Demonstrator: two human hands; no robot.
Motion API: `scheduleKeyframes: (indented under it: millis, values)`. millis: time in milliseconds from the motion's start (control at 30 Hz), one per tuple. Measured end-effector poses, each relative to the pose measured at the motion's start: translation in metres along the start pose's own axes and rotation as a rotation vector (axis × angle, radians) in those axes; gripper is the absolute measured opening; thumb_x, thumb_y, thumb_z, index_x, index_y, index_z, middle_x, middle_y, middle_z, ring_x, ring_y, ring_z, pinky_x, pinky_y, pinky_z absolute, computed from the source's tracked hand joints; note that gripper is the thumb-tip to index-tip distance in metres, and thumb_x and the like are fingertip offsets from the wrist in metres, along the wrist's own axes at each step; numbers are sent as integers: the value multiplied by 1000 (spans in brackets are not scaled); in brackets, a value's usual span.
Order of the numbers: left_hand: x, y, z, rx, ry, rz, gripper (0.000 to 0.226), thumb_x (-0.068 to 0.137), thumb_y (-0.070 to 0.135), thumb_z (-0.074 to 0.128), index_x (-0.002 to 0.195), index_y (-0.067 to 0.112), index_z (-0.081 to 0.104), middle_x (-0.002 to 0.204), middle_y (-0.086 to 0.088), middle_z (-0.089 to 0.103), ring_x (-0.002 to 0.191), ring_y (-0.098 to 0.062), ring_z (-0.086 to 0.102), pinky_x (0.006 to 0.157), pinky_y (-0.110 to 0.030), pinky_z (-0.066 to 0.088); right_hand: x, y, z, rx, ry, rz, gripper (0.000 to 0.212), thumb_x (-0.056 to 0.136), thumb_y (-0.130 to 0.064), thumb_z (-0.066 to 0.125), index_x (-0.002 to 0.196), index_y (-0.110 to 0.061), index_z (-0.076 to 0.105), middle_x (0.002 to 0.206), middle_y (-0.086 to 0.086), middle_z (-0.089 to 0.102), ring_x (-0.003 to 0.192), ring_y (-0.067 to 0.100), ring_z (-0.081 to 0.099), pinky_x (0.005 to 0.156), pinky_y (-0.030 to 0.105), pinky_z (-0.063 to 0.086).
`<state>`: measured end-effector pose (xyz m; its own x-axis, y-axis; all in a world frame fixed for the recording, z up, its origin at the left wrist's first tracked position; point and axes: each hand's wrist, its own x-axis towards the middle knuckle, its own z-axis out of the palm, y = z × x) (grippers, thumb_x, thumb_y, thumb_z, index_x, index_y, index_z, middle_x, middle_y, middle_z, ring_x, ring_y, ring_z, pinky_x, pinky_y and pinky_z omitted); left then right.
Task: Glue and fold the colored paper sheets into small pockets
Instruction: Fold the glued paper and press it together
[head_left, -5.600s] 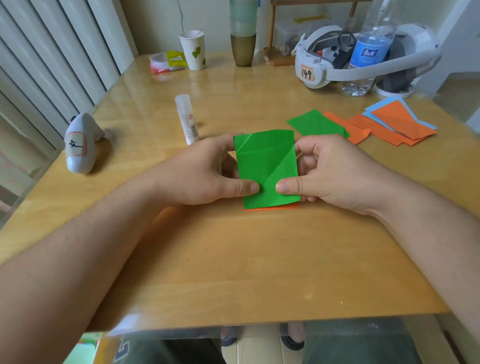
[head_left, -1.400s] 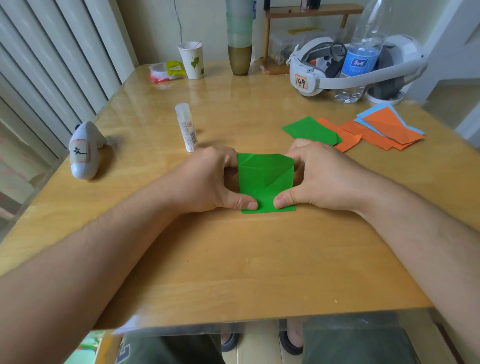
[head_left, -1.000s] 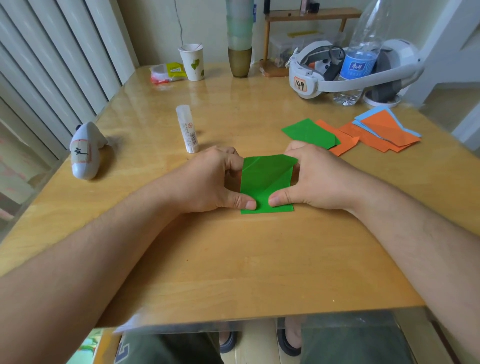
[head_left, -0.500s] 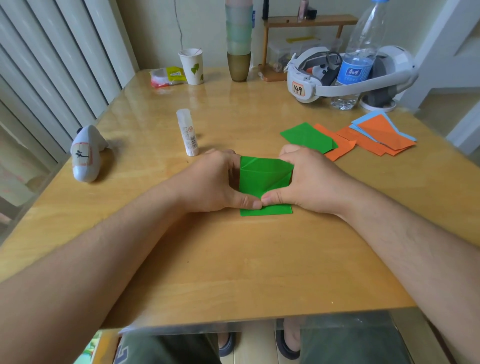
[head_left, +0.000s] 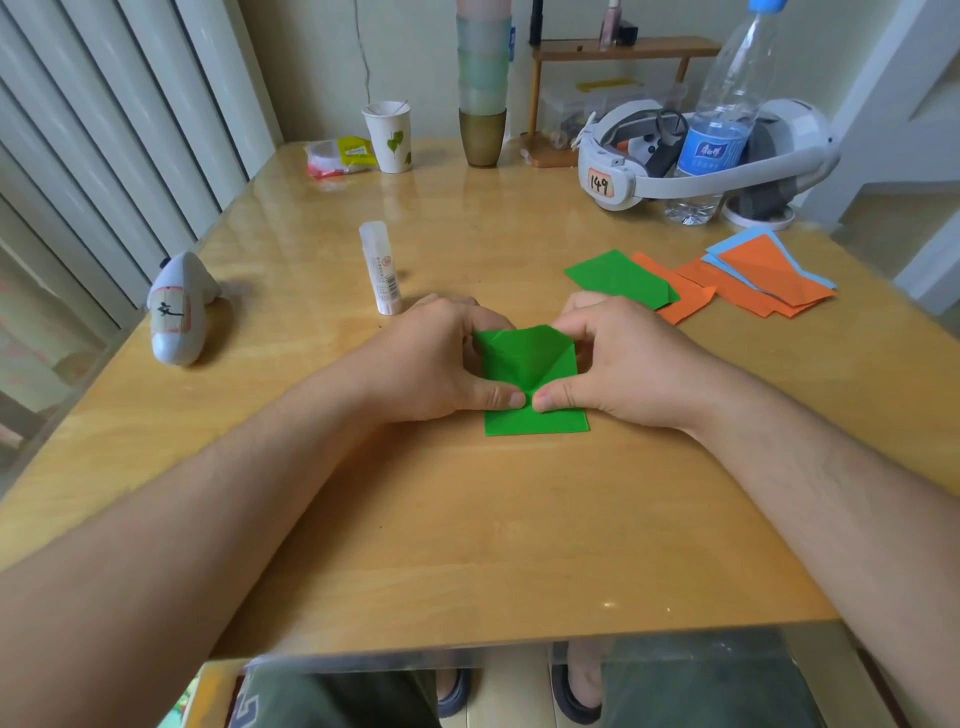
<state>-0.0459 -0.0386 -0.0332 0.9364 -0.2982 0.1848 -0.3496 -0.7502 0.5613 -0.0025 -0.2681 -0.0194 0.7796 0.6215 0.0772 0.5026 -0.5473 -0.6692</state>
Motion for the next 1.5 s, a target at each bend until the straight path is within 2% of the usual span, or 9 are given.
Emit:
scheduleKeyframes:
  millis: [100,300,533,700,833,933,1100,1333,1500]
  values:
    - [-1,-1,1,10,11,17,25,73,49,90,91,43,75,86,13,61,93,-6,58,78,-21,41,3,2,2,-29,15,-2,25,65,-37,98,77,-33,77,89,-8,59,85,15,60,80,39,51]
    - [-4,-4,-4,-3,-11,14,24,75,48,88,90,32,79,85,6,65,87,-12,63,79,-34,53,1,8,-5,-17,34,24,24,70,-32,96,68,-29,73,87,-6,63,81,15,61,78,37,51]
    - [-2,3,1,1,49,8,20,75,37,91,90,31,79,82,10,63,88,-9,61,76,-23,47,3,0,5,-59,19,-17,23,73,-42,93,73,-37,71,86,-10,57,77,7,57,66,28,39]
    - [-3,1,-3,-2,22,-5,18,77,35,91,86,29,77,82,10,62,85,-9,61,77,-30,52,4,5,1,-82,23,3,22,73,-40,93,73,-34,71,89,-7,60,83,15,61,78,38,52]
    - [-6,-5,-7,-23,27,-54,20,77,34,92,91,32,78,89,5,64,84,-12,63,76,-35,55,3,10,-3,-93,22,17,19,75,-37,92,83,-26,78,92,-5,63,88,19,62,87,44,53]
    - [-6,-3,-6,-33,25,-61,21,77,34,91,94,33,79,90,6,66,84,-10,63,77,-33,54,3,8,-1,-87,27,9,17,75,-38,92,81,-31,77,92,-7,62,87,16,62,85,41,53]
    - [-1,7,-2,-14,46,-54,18,78,35,90,92,30,80,82,12,65,88,-5,62,78,-27,51,5,1,5,-98,41,-22,25,76,-42,91,70,-42,66,87,-8,57,79,9,57,70,32,45]
    - [-5,-1,-7,-18,33,-86,20,78,35,90,94,38,79,88,7,67,82,-11,64,76,-36,55,3,9,-4,-141,69,16,19,76,-39,92,77,-29,75,90,-3,63,83,16,61,78,36,52]
    - [-2,5,-4,-4,59,-78,24,78,37,90,87,50,72,87,10,65,84,-6,61,78,-31,53,6,6,3,-160,98,-12,22,77,-43,90,82,-28,75,89,-5,60,83,17,59,79,38,51]
